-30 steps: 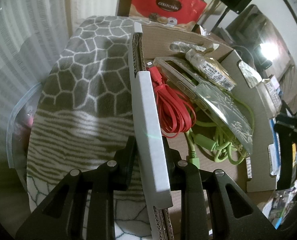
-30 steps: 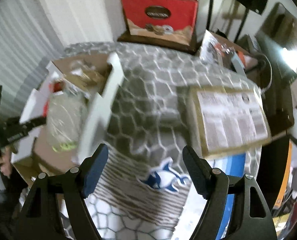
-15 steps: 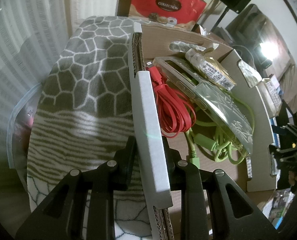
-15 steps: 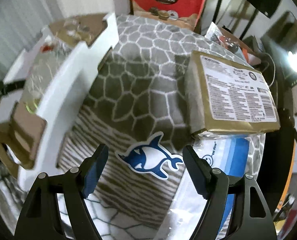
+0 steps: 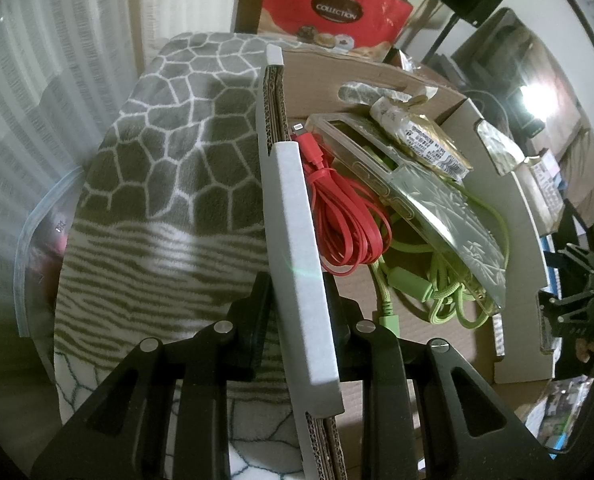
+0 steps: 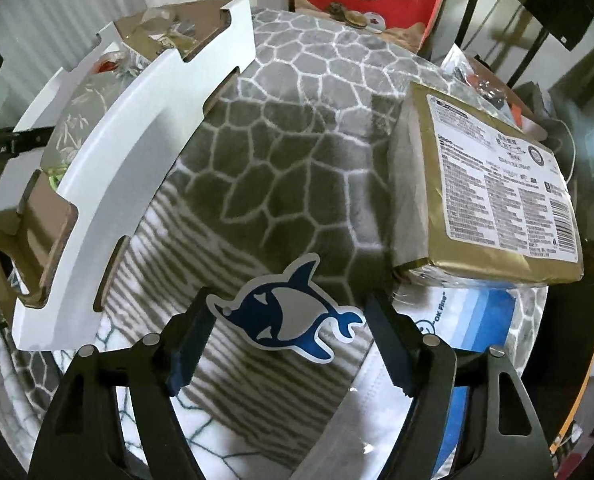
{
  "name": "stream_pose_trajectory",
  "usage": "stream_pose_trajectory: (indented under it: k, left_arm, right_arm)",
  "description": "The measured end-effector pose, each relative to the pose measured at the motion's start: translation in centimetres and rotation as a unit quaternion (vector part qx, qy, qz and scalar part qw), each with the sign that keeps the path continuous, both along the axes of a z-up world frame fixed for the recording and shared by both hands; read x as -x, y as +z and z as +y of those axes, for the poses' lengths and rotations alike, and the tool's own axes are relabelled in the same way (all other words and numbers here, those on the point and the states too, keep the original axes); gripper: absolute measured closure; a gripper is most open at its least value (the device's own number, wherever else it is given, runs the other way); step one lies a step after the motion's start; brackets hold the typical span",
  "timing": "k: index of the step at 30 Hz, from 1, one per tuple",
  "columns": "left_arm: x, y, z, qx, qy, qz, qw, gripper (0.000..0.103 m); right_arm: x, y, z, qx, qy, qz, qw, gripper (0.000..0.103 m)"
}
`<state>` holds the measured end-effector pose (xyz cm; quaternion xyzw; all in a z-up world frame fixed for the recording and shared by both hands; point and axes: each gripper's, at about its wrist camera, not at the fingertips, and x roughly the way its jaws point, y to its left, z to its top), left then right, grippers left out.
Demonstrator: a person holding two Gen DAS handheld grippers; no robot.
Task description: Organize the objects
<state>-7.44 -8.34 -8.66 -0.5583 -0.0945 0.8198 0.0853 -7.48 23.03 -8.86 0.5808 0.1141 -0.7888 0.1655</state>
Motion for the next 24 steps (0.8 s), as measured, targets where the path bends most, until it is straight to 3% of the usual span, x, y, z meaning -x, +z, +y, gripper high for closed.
stream_pose_trajectory:
  k: [4,7,12,17,24]
  left_arm:
    - [0.0,0.0,0.0,0.0,0.0,0.0,1.0,0.082]
    - [0.0,0.0,0.0,0.0,0.0,0.0,1.0,0.082]
    - [0.0,0.0,0.1,-0.001,0.0,0.0,1.0,0.082]
    - [0.0,0.0,0.1,0.0,0.0,0.0,1.0,0.082]
    - [0.0,0.0,0.0,0.0,0.0,0.0,1.0,0.081]
  right_arm:
    - [0.6,1.4,0.6,0.053,-0.029,0.0,0.998,0.053]
    - [1.2,2.2,0.8,0.068,-0.046,-0.001,0.997,0.062]
    - [1.6,3.0,0.6,0.062,-0.063,0.009,0.996,0.071]
    - [1.6,4.0,1.2,0.02,-0.084,0.033,0.996,0.079]
    - [1.6,2.8,2.4,0.003,-0.092,0.027,0.995,0.088]
